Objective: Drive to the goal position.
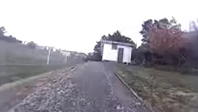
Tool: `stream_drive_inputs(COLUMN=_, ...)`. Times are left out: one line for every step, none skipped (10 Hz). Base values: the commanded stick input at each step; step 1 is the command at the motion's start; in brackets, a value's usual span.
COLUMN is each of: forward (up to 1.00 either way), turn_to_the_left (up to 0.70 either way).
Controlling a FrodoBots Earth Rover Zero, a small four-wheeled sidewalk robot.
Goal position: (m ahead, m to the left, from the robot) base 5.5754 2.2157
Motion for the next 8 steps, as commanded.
stream_drive_inputs(forward=0.70, turn_to_the_left=0.00)
stream_drive_inputs(forward=0.70, turn_to_the_left=0.00)
stream_drive_inputs(forward=0.70, turn_to_the_left=0.00)
stream_drive_inputs(forward=0.70, turn_to_the_left=0.00)
stream_drive_inputs(forward=0.70, turn_to_the_left=0.00)
stream_drive_inputs(forward=0.70, turn_to_the_left=0.00)
stream_drive_inputs(forward=0.70, turn_to_the_left=0.00)
stream_drive_inputs(forward=0.70, turn_to_the_left=0.00)
